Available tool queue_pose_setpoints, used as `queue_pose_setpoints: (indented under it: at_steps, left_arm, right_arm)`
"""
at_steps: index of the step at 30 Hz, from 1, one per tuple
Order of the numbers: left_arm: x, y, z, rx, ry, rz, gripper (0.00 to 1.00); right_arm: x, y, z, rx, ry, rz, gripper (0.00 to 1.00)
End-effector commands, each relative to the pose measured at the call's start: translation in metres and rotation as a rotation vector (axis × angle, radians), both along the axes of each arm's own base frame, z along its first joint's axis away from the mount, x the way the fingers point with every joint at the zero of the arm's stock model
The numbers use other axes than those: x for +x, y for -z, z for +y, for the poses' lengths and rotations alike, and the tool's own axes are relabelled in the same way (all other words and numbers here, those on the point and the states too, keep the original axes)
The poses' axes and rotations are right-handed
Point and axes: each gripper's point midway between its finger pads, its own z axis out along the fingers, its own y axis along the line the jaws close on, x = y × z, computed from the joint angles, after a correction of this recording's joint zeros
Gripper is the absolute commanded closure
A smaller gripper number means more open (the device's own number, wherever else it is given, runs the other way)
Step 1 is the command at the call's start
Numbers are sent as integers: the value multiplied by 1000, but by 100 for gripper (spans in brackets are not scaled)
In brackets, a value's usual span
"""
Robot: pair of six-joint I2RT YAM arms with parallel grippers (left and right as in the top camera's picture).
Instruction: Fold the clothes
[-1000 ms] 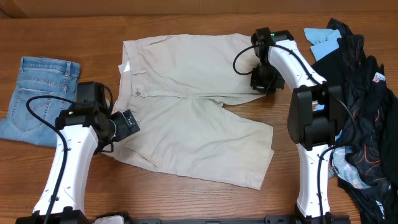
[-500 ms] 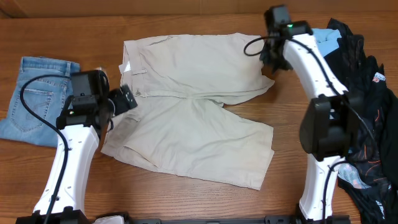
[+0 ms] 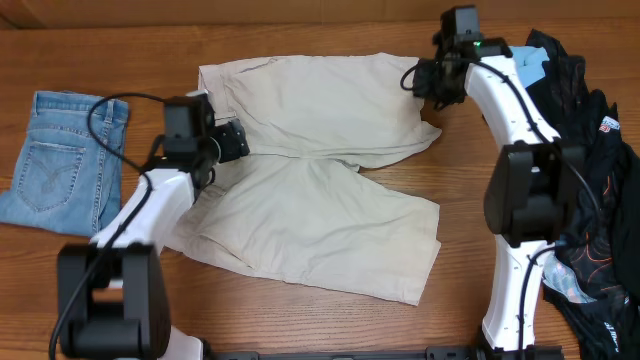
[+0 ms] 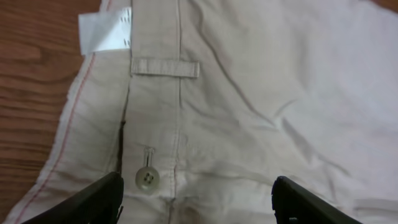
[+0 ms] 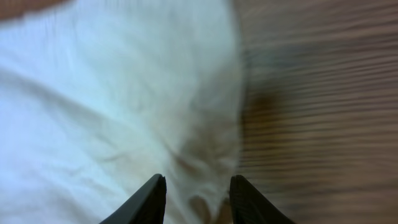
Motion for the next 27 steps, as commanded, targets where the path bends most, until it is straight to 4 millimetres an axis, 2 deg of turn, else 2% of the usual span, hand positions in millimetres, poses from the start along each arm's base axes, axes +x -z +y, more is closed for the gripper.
queue_pose_setpoints:
  at_steps: [1, 5, 9, 11, 13, 15, 18, 21, 25, 27]
  left_arm:
    - [3, 25, -2, 12, 19, 37, 21]
    - [-4, 52, 3, 47, 20, 104, 21]
    - [-23, 81, 16, 109, -13, 219, 21]
    - [-35, 94, 24, 149, -34, 284, 21]
    - [-47, 102, 33, 195, -56, 340, 21]
    - [-59, 106, 44, 240, -80, 391, 23]
    - [-73, 110, 55, 249, -102, 452, 28]
    - [-82, 112, 68, 241, -135, 488, 27]
    - [-82, 113, 70, 215, -114, 493, 24]
    - [-82, 113, 69, 229, -83, 489, 22]
  right_arm:
    - [-7, 18, 18, 80, -118, 32, 63]
    - [-10, 35, 18, 78, -124, 62, 63]
    - [-14, 57, 15, 64, -116, 106, 62]
    - [-16, 69, -1, -13, -75, 132, 59]
    - [-15, 75, -28, -136, 4, 139, 54]
    - [-12, 74, -46, -217, 42, 125, 49]
    - [-8, 73, -61, -247, 67, 110, 36]
    - [-6, 73, -68, -218, 81, 110, 34]
    - [-9, 74, -67, -181, 78, 125, 33]
    - [-12, 69, -65, -174, 75, 134, 29]
